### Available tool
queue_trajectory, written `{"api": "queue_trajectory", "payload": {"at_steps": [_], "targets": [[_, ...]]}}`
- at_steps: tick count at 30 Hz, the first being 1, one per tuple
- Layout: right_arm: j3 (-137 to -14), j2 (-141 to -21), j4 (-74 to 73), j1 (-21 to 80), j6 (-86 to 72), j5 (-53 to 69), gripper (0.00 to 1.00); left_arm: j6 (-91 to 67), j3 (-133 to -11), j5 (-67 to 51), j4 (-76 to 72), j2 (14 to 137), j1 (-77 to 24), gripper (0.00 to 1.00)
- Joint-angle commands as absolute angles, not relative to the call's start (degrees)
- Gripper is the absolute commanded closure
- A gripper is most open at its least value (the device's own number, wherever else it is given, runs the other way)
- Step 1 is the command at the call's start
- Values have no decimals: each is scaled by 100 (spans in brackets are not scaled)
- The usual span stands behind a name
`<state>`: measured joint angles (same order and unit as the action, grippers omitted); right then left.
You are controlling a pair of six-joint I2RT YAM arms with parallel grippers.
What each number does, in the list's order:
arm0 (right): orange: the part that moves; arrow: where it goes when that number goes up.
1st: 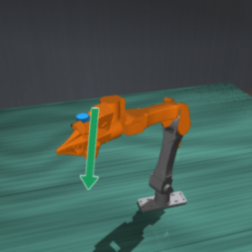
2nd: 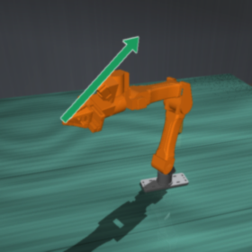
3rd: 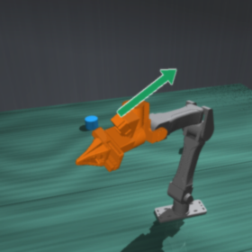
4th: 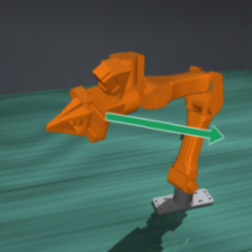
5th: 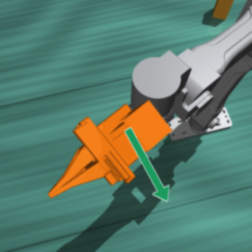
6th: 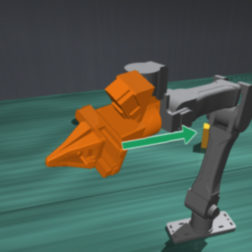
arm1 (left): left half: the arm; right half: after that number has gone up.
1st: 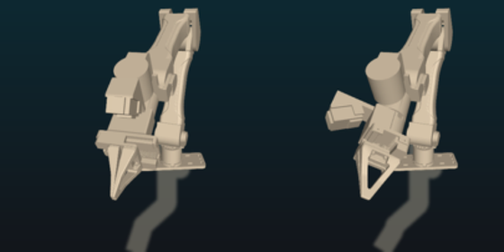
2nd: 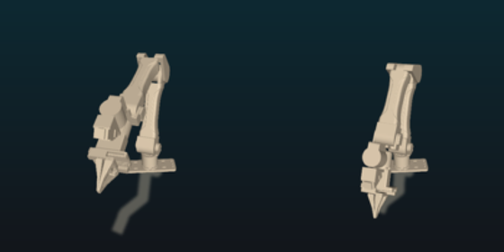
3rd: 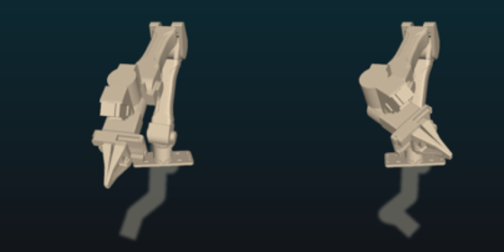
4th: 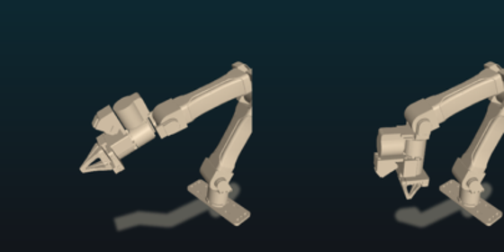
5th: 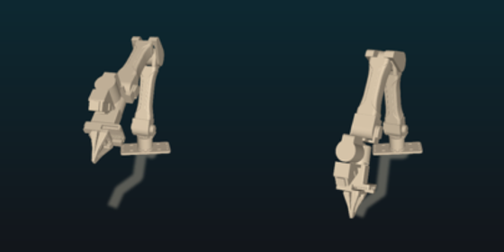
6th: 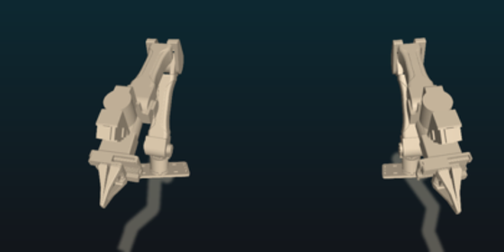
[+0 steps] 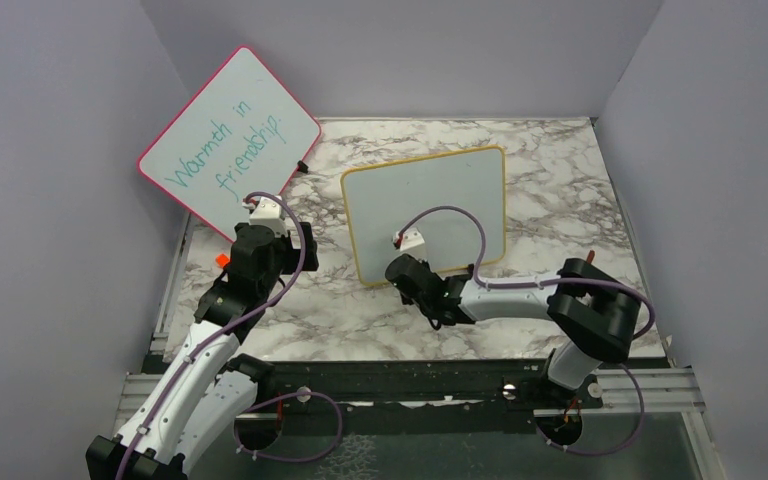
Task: Write a sentence on the whiteboard
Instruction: Move the whiteboard to the center of the board.
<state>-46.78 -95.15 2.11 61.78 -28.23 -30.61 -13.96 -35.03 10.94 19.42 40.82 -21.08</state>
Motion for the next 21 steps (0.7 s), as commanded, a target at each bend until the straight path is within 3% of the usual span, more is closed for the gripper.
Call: {"api": "queue_trajectory", "payload": {"at_steps": [1,8,13,17,21], "targets": [[-4532,-9323,204,6316,-2668,-2486,99,-1406,-3660,1178,1876,4058,-2092,1],[-4351,-9030,58,6390,-2663,-2400,96,-1414,-3641,1203,1860,4048,-2072,1],[-4441,-8704,-262,6398,-2660,-2473,75,-1699,-3621,1276,1723,4020,-2065,1],[-4781,-8435,-787,6398,-2524,-2651,56,-2738,-3536,2000,1659,3708,-2067,1],[-5010,-8166,-1262,6390,-2319,-2986,43,-2234,-3472,1535,1441,3086,-2067,1]]}}
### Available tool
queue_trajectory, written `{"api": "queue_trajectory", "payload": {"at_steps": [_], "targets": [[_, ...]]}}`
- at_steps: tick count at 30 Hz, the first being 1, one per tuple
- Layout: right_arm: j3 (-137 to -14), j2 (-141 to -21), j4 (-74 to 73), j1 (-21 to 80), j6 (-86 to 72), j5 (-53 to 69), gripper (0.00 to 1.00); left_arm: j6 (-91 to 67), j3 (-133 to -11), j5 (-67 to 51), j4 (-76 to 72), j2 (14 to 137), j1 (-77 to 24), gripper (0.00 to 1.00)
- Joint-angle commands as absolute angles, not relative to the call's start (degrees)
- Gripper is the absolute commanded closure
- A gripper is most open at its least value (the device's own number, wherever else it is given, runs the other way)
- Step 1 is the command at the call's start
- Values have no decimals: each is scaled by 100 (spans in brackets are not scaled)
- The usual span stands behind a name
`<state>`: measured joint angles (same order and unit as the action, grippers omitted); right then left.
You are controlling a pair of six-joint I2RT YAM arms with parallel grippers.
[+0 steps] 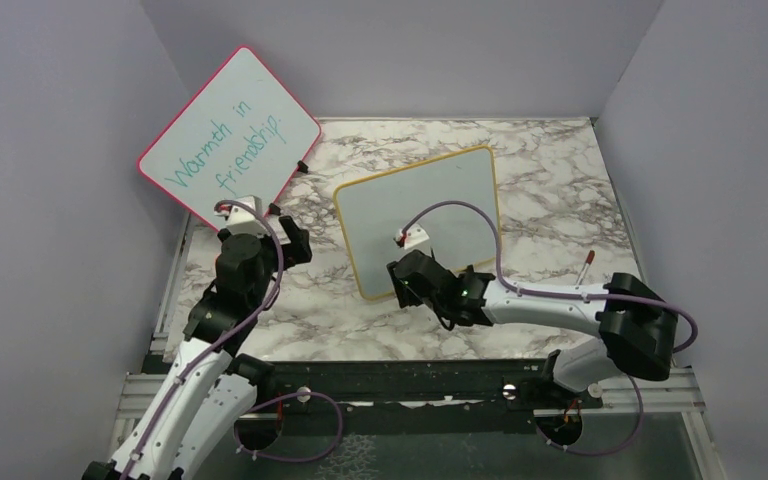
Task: Write a sentence on the whiteboard
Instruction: Move the whiteboard to the center of the board.
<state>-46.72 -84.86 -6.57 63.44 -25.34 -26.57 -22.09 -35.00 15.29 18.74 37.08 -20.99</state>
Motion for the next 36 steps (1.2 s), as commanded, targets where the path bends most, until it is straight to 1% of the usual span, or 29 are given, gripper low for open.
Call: {"api": "queue_trajectory", "payload": {"at_steps": [1,2,4,7,11,13,18,21,25,29,31,32,33,36], "targets": [[-5079,-8103,-1416,6390,-2300,-3101,39,-2015,-3418,1360,1347,2930,-2066,1],[-5140,-8023,-1576,6390,-2276,-3239,34,-1742,-3389,1102,1303,2800,-2065,1],[-5230,-7853,-1854,6370,-2240,-3528,28,-1373,-3418,841,1322,2623,-2069,1],[-5390,-7598,-2395,6141,-2346,-3761,21,-1282,-3481,1054,1434,2635,-2074,1],[-5475,-7096,-3001,5918,-2501,-4305,7,-1323,-3420,1193,1429,2617,-2074,1],[-5476,-6824,-3223,5637,-2540,-4287,1,-1347,-3399,1171,1417,2613,-2081,1],[-5273,-6178,-3328,4276,-2436,-3705,0,-1352,-3308,1255,1341,2566,-2143,1],[-5221,-6081,-3349,3375,-2329,-3400,0,-1414,-3346,1455,1443,2584,-2211,1],[-5130,-6221,-3276,2279,-2260,-2910,0,-1413,-3363,1708,1538,2600,-2338,1],[-5035,-6538,-3246,1249,-2332,-2470,1,-1415,-3325,1648,1512,2644,-2444,1],[-4976,-6698,-3206,903,-2451,-2462,4,-1415,-3327,1685,1512,2655,-2495,1],[-4960,-6780,-3181,759,-2482,-2374,3,-1408,-3323,1733,1504,2661,-2523,1],[-4942,-6860,-3149,612,-2493,-2298,1,-1388,-3321,1794,1496,2677,-2549,1],[-4885,-7074,-3104,122,-2612,-2261,0,-1325,-3306,1864,1500,2734,-2603,1]]}}
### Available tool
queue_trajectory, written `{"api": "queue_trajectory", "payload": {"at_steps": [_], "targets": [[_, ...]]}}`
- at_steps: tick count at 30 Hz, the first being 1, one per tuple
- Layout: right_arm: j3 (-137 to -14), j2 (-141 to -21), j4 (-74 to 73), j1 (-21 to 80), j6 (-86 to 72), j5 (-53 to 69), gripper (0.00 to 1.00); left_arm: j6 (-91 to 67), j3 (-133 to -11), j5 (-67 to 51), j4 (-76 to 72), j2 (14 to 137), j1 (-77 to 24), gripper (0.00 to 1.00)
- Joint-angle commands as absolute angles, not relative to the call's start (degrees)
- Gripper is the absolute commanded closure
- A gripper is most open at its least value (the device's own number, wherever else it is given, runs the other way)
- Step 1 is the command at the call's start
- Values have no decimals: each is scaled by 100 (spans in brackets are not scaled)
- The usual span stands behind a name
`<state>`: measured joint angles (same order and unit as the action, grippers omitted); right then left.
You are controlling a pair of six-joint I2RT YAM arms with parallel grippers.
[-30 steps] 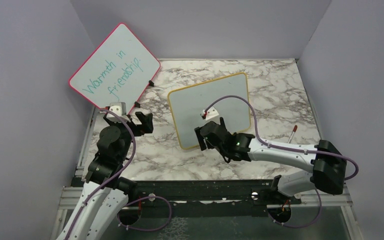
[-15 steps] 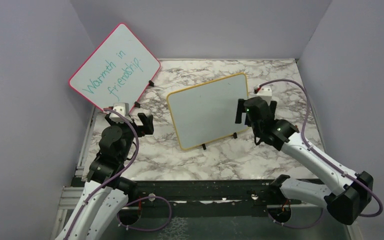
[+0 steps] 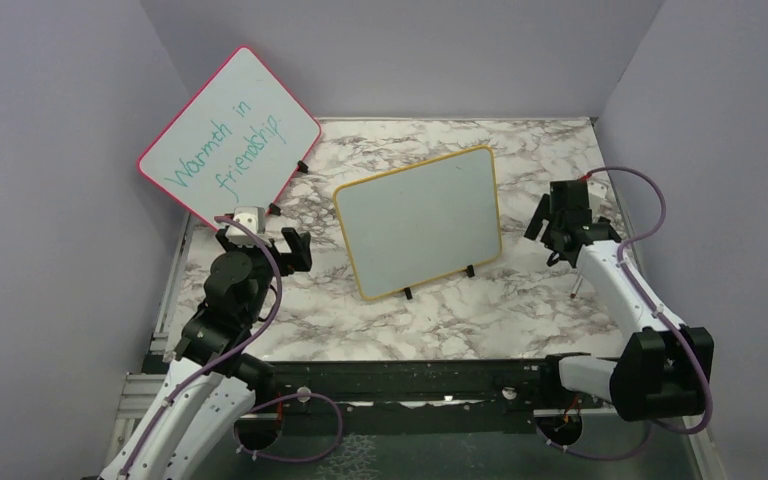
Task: Write a sentence on the whiteboard
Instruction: Move the whiteboard to the center of the board, then open the whiteboard marker at the center of the board.
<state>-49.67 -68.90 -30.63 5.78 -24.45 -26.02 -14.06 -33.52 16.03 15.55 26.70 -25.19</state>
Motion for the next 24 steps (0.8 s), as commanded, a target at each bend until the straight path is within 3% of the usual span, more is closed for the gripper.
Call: {"api": "queue_trajectory", "payload": {"at_steps": [1,15,18,22,24], "targets": [[-4870,-7155,-3091,-42,-2645,-2207,0,-1319,-3298,1874,1500,2748,-2620,1],[-4554,-7981,-2319,-1982,-2566,-1440,2,-1388,-3343,2236,1602,2788,-2830,1],[-4505,-8224,-2099,-2019,-2693,-1198,21,-1438,-3342,2352,1600,2773,-2830,1],[-4489,-8496,-1957,-2030,-2783,-1004,25,-1455,-3361,2392,1573,2797,-2830,1],[-4494,-8603,-1970,-2026,-2800,-976,34,-1446,-3364,2379,1551,2838,-2830,1]]}}
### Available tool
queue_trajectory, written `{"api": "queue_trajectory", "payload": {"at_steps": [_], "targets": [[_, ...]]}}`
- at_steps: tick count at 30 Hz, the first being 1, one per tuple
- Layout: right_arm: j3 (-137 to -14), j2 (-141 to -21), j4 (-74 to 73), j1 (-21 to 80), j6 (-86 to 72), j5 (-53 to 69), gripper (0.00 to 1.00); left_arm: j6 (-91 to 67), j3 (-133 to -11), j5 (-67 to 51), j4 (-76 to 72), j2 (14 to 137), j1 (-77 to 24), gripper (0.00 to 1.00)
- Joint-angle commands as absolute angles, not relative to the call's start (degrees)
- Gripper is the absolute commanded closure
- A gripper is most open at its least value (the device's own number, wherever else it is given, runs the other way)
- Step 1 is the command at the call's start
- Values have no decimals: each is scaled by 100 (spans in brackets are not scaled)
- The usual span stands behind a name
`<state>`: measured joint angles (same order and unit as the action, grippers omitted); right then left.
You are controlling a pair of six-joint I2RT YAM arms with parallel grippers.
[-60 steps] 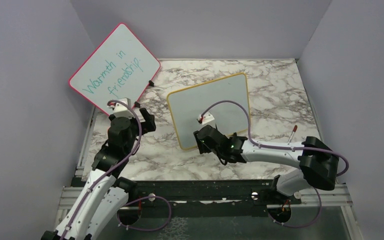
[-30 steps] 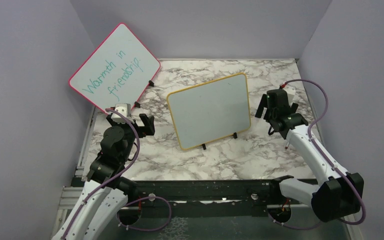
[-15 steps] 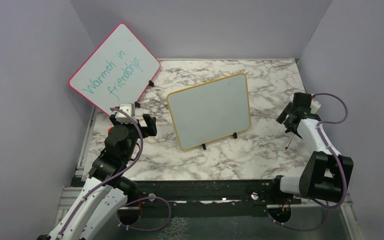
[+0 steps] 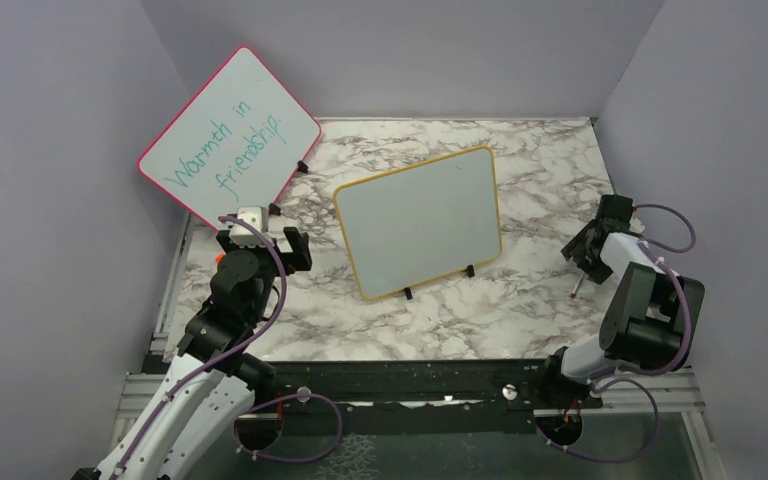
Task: Write a sentence on the whiteboard
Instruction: Open the whiteboard marker at the center of the board.
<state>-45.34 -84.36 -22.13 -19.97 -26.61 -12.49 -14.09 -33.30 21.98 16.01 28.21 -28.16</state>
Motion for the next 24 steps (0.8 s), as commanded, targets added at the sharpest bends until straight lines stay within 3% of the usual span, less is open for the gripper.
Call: {"api": "queue_trajectory", "payload": {"at_steps": [1,20,24], "targets": [[-4515,-8653,-2004,-2034,-2785,-968,38,-1449,-3358,2372,1540,2855,-2830,1],[-4535,-8883,-2692,-2013,-2749,-187,98,-1330,-3445,1616,1446,3204,-2830,1],[-4640,-8620,-2848,-1940,-2683,-28,99,-1413,-3485,1504,1523,3334,-2829,1]]}}
